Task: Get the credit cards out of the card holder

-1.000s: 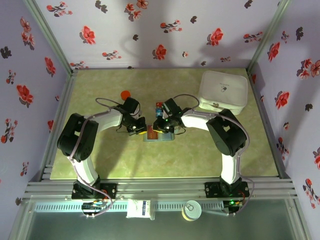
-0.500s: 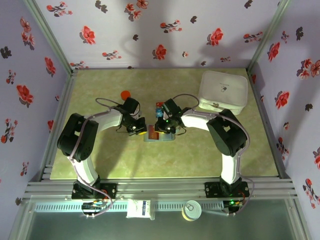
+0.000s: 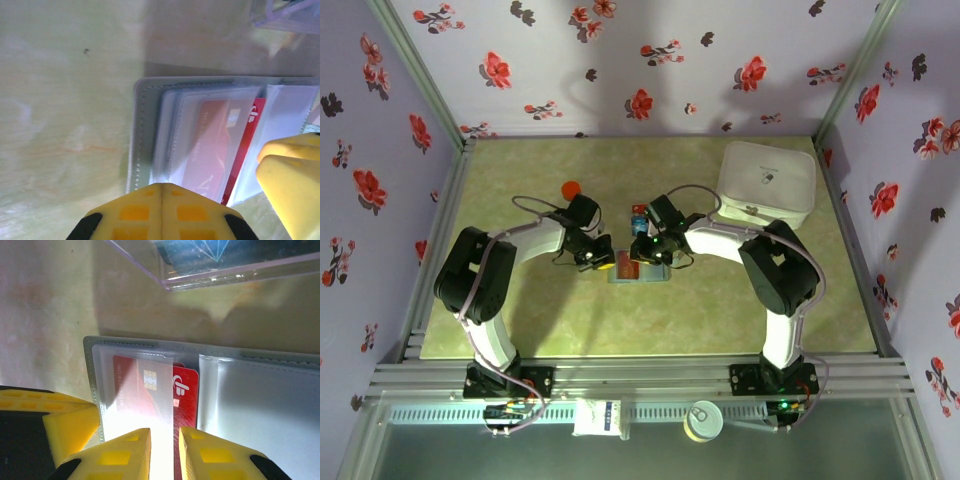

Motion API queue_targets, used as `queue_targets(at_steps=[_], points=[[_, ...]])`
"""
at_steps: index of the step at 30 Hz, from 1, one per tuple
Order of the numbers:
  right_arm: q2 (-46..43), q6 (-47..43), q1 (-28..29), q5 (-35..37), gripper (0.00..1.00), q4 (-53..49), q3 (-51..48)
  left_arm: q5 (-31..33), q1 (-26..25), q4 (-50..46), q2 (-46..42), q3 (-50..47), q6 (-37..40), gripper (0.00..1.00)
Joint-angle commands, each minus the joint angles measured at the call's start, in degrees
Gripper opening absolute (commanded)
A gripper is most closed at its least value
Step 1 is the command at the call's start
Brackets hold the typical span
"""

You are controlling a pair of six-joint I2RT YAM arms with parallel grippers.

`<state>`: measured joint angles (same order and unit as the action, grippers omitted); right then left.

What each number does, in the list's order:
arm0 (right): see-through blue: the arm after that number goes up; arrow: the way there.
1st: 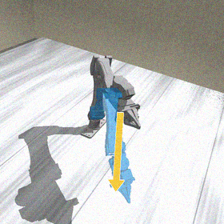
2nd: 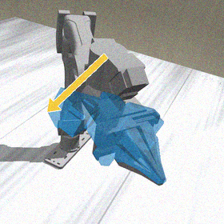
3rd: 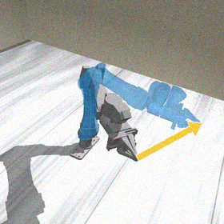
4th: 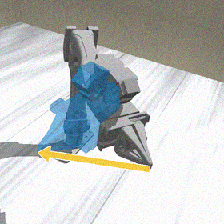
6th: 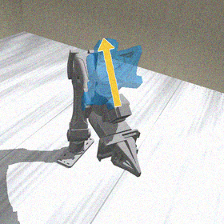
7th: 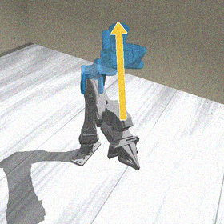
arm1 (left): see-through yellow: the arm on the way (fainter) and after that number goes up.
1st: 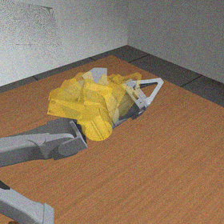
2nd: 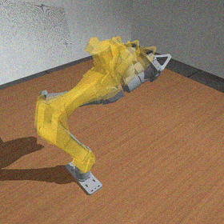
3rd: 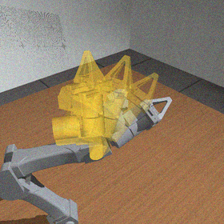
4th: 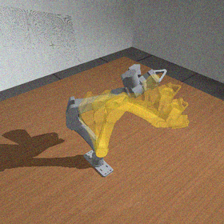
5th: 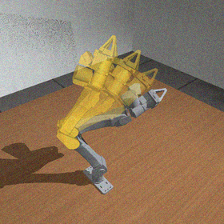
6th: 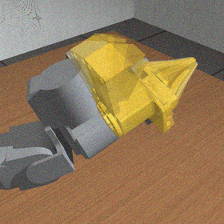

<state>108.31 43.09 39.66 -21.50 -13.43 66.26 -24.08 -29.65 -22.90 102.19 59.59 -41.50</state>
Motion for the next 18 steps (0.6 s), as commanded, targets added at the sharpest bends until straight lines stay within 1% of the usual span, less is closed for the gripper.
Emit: queue_targets(at_steps=[1,6,9,13,18], points=[[-1.0,0.6,0.3,-2.1,0.23,1.6,-1.0,-1.2,-1.2,0.3,-0.4,1.6,-0.8,0.00],[0.5,0.9,0.5,-3.9,0.23,2.1,-1.0,-0.8,-1.2,0.1,1.2,1.5,-0.2,0.00],[1.1,0.8,0.5,-4.6,0.23,2.3,-1.1,0.5,-1.2,-0.5,1.6,1.3,0.5,0.00],[2.0,0.9,0.6,-5.1,0.23,2.4,-0.9,2.5,-1.2,-2.0,2.1,1.4,1.5,0.00],[3.0,0.3,0.6,-4.9,0.23,1.5,-0.5,2.9,-1.2,-2.4,2.2,1.3,1.7,0.00]])
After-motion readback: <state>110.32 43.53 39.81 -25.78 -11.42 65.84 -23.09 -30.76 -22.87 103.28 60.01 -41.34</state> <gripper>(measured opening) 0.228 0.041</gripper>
